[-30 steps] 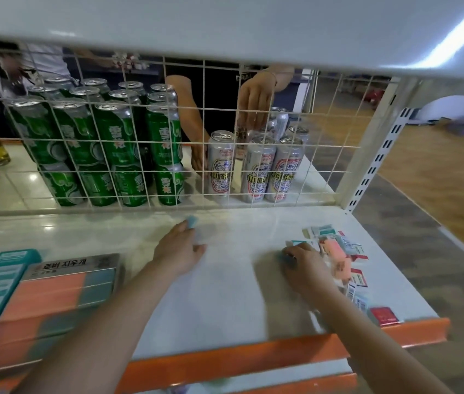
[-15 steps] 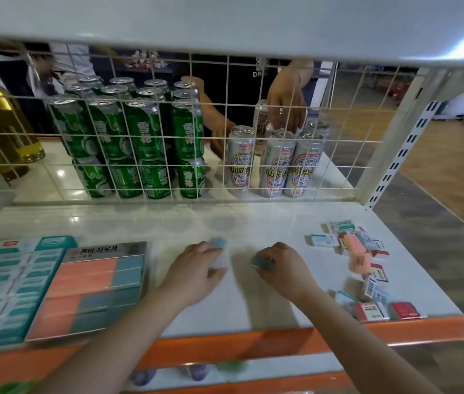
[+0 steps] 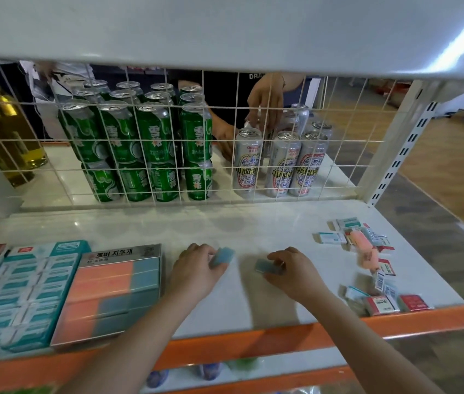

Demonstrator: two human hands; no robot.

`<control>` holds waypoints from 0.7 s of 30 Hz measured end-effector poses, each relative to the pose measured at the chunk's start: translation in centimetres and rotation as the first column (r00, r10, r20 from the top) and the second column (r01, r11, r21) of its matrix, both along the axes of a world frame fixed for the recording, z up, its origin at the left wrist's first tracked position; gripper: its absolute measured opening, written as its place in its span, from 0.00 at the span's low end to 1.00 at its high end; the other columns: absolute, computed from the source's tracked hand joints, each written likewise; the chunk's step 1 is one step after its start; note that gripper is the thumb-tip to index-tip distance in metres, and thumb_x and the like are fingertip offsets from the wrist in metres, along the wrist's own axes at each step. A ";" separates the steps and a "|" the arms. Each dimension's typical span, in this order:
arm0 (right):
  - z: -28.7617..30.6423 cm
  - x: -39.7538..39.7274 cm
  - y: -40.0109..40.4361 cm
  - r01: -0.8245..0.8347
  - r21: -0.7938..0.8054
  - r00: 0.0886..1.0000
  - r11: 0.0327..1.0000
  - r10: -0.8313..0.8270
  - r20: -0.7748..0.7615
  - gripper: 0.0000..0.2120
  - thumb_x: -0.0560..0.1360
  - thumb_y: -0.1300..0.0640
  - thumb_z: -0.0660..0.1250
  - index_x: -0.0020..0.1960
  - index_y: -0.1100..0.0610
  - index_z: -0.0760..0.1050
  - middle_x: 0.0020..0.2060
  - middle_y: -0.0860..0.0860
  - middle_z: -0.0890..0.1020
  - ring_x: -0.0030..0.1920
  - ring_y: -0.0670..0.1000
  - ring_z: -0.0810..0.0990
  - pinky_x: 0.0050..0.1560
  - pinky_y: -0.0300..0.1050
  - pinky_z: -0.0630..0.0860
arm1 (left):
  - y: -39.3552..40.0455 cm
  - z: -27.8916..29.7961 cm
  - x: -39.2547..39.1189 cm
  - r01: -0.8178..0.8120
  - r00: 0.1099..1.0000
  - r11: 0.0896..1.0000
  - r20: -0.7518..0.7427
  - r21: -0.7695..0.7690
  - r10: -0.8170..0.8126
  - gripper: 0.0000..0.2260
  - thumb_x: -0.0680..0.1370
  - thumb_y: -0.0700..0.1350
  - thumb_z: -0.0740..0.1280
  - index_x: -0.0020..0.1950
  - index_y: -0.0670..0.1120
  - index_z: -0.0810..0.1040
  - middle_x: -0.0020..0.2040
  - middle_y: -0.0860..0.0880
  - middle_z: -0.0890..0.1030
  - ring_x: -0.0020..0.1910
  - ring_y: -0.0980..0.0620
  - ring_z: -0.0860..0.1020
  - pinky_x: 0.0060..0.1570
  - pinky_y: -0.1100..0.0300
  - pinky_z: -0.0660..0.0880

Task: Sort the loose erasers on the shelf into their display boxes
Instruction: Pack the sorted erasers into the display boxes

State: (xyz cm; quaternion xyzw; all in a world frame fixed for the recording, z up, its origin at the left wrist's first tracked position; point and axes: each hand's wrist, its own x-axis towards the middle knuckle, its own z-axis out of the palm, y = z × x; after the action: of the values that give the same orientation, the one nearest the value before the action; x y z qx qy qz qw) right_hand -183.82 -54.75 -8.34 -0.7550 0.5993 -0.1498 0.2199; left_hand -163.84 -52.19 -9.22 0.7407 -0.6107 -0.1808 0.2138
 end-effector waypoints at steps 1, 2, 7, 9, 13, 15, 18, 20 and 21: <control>0.0 0.0 0.0 0.002 0.007 1.000 1.000 -0.002 -0.002 0.21 0.72 0.54 0.69 0.64 0.57 0.73 0.55 0.53 0.75 0.54 0.51 0.76 0.47 0.33 0.65 | -0.4 -0.1 -0.1 -0.010 1.000 1.000 -0.007 0.015 0.010 0.16 0.74 0.55 0.67 0.58 0.49 0.75 0.56 0.50 0.75 0.57 0.50 0.75 0.54 0.56 0.73; 0.0 0.0 0.0 0.006 0.012 1.000 1.000 -0.006 -0.002 0.20 0.73 0.54 0.68 0.64 0.56 0.73 0.54 0.53 0.75 0.54 0.51 0.76 0.47 0.33 0.65 | -0.7 -0.3 -0.3 -0.010 1.000 1.000 -0.013 0.026 0.010 0.17 0.74 0.55 0.67 0.58 0.49 0.76 0.56 0.50 0.75 0.56 0.50 0.75 0.54 0.55 0.73; 0.2 0.1 -0.2 -0.002 0.014 1.000 1.000 0.001 0.001 0.19 0.73 0.54 0.67 0.64 0.56 0.74 0.55 0.53 0.75 0.54 0.51 0.75 0.48 0.32 0.65 | -1.6 -0.5 -0.9 0.006 0.994 0.999 -0.106 0.041 -0.002 0.12 0.74 0.48 0.68 0.57 0.48 0.77 0.57 0.49 0.75 0.56 0.50 0.75 0.56 0.56 0.72; 0.3 0.3 -0.3 -0.028 0.018 1.000 0.999 0.028 0.000 0.19 0.74 0.55 0.67 0.64 0.56 0.73 0.55 0.53 0.75 0.54 0.51 0.75 0.47 0.30 0.63 | -1.5 -0.5 -0.9 0.034 0.990 0.999 -0.136 0.028 -0.030 0.10 0.74 0.45 0.68 0.54 0.50 0.76 0.55 0.51 0.77 0.53 0.51 0.76 0.54 0.56 0.73; 0.4 0.6 -0.4 -0.057 0.038 0.998 0.998 0.057 0.013 0.20 0.73 0.56 0.68 0.64 0.56 0.73 0.48 0.51 0.72 0.49 0.50 0.75 0.43 0.29 0.61 | -1.0 -0.5 -0.7 0.048 0.975 0.999 -0.217 -0.010 -0.049 0.07 0.74 0.40 0.67 0.48 0.52 0.74 0.50 0.54 0.79 0.48 0.53 0.77 0.47 0.58 0.74; 0.4 0.5 -0.3 -0.052 0.042 0.998 0.998 0.051 0.025 0.19 0.73 0.56 0.69 0.63 0.56 0.74 0.45 0.49 0.69 0.44 0.47 0.71 0.43 0.31 0.62 | -0.9 -0.4 -0.5 0.026 0.969 0.999 -0.246 -0.024 -0.031 0.08 0.74 0.39 0.67 0.49 0.51 0.75 0.47 0.54 0.78 0.46 0.53 0.76 0.46 0.60 0.73; 0.4 0.4 -0.2 -0.045 0.055 0.998 0.997 0.044 0.034 0.19 0.72 0.56 0.69 0.63 0.54 0.73 0.45 0.49 0.69 0.43 0.47 0.70 0.42 0.34 0.63 | -0.7 -0.2 -0.2 -0.015 0.954 0.999 -0.299 -0.042 0.002 0.09 0.74 0.38 0.68 0.50 0.49 0.77 0.46 0.53 0.77 0.44 0.53 0.76 0.48 0.60 0.74; 0.6 0.4 0.0 -0.060 0.071 0.997 0.996 0.057 0.052 0.20 0.72 0.57 0.68 0.64 0.52 0.72 0.45 0.48 0.70 0.44 0.46 0.70 0.42 0.34 0.63 | -0.6 0.0 -0.1 -0.038 0.939 0.998 -0.343 -0.056 0.017 0.08 0.73 0.37 0.68 0.48 0.49 0.77 0.45 0.52 0.78 0.44 0.53 0.76 0.50 0.59 0.75; 0.7 0.4 0.1 -0.077 0.079 0.996 0.994 0.072 0.060 0.21 0.73 0.58 0.68 0.65 0.52 0.71 0.44 0.48 0.70 0.44 0.46 0.69 0.42 0.34 0.63 | -0.5 0.1 0.0 -0.047 0.932 0.997 -0.361 -0.060 0.022 0.08 0.73 0.37 0.68 0.47 0.50 0.77 0.44 0.52 0.78 0.43 0.53 0.76 0.50 0.59 0.75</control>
State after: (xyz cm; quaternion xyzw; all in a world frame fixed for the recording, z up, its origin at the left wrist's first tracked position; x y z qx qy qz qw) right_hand -183.45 -54.68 -7.68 -0.7628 0.5698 -0.1384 0.2727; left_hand -163.87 -52.66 -9.15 0.6980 -0.5539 -0.2889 0.3501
